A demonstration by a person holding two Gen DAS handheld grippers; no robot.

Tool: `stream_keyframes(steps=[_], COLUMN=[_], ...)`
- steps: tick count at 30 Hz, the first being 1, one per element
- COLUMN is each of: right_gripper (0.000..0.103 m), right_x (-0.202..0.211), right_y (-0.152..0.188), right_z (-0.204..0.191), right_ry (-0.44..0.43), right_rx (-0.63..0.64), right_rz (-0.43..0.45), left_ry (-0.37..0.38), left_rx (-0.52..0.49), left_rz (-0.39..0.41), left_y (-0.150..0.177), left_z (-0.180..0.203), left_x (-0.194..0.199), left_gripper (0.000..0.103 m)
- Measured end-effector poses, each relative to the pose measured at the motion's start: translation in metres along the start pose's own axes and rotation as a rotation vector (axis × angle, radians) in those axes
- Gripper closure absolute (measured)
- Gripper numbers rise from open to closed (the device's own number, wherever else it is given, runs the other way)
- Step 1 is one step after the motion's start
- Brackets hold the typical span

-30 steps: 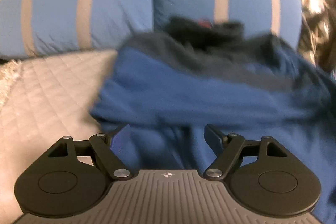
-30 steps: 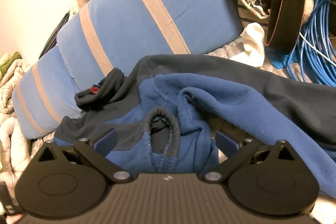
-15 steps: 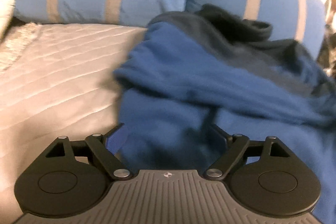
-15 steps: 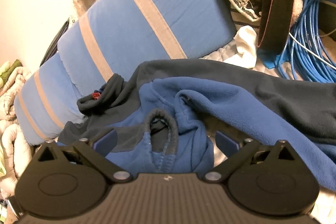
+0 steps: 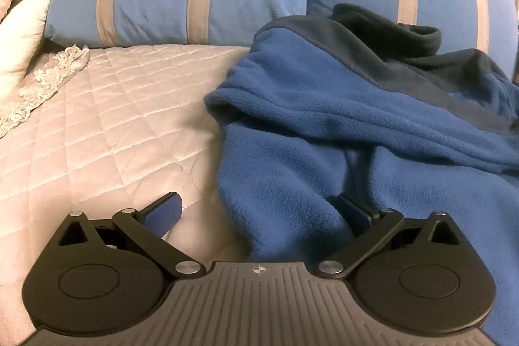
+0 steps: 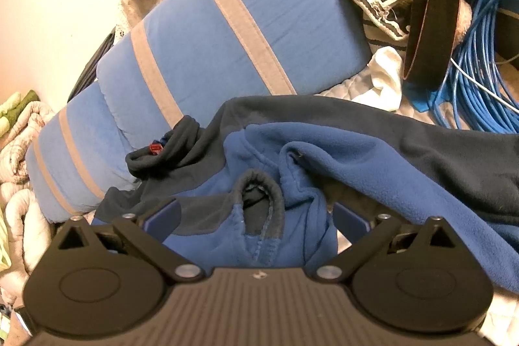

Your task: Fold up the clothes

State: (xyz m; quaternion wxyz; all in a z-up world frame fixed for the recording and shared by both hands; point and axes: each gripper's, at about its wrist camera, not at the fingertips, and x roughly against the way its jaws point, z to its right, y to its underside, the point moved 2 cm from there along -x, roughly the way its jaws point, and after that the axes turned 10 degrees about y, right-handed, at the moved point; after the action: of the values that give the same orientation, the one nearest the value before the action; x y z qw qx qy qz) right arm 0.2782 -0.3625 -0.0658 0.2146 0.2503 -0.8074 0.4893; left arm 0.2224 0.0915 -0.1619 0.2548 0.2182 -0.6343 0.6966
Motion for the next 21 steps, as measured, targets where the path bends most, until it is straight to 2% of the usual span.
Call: stream_keyframes(steps=[21], right_gripper=[0.000], right_x=[0.0011], right_y=[0.0000], right_z=[0.0018], right_ry=[0.007], right_rx=[0.000], right_rz=[0.005], left_ry=[-0.003], left_rx=[-0.002], left_rz=[0.003], left_y=[0.0002], left_z=[0.0011], left_x=[0.0002], left_gripper=[0.000])
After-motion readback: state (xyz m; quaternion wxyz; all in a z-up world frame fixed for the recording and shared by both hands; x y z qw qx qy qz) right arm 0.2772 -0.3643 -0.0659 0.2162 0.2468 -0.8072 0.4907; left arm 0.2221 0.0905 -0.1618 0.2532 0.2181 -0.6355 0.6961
